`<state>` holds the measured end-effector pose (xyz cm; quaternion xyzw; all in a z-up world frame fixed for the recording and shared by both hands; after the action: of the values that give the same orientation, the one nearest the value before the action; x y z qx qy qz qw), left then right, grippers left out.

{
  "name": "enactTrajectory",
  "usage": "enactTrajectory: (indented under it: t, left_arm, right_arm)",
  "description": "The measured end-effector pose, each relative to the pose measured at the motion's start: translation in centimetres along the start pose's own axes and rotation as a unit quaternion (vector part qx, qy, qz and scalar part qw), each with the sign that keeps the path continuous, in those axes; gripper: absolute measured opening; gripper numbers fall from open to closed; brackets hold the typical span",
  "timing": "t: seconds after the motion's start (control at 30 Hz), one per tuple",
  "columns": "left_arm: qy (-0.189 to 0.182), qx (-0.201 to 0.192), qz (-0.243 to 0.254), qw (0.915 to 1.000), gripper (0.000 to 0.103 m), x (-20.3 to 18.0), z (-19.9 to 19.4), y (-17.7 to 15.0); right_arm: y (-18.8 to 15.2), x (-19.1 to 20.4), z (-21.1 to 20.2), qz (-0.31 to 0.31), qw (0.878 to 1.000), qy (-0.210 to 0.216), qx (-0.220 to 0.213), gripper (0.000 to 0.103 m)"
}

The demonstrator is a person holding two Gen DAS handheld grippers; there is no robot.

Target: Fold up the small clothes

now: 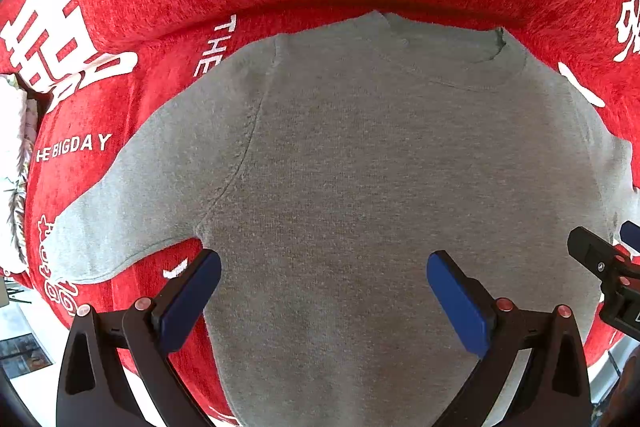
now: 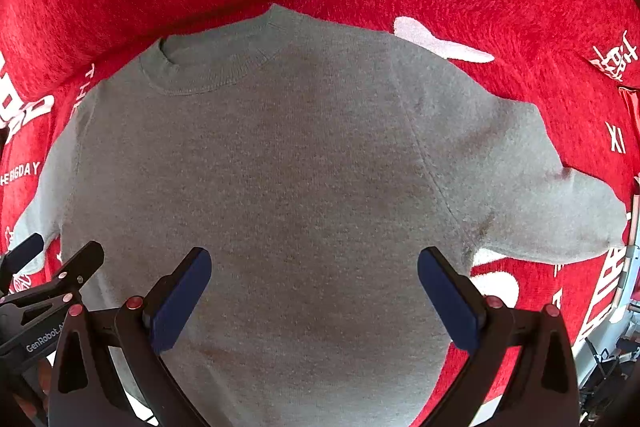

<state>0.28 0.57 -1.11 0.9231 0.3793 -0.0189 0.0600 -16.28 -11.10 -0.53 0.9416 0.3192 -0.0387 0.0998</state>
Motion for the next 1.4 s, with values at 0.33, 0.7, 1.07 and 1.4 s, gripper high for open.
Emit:
enactTrajectory:
  t: [0.33,0.7,1.07,1.4]
  left_arm:
    - [-0.009,0.004,-0.004,0.9999,0.103,-0.1,0.4,0.2]
    - [-0.011,0.003,-0.004,0.9999,0.103,0.2,0.5,0.2]
    - [-0.006,-0.01,-0.001,0.9999,0.103,0.5,0.6,0.1]
    - [-0.003,-0.019,-0.001,0.9998,0.103,0.9,0.7,0.2]
  right_arm:
    - [0.4,0.5,0.2,-0.004,1.0,-0.005,0.003,0.103]
    - [0.5,1.0,0.5,-0.016,1.0,-0.016,0.003,0.103]
    - [0.6,1.5,0.6,-0.023,1.0,-0.02,0.003,0.103]
    - [0.7,1.4,0.7,-0.024,1.0,-0.02,0.003,0.103]
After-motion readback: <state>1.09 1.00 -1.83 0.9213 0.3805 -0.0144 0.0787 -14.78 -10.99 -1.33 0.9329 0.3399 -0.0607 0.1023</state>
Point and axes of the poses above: each gripper's, at about its wrist camera, not at the fingertips, and z roughly the way its jaws point, x to its left, y to its top, the point moved 1 cm from there along z, roughly the way its jaws point, and after that the axes turned 11 degrees about -y, right-handed, at the moved point
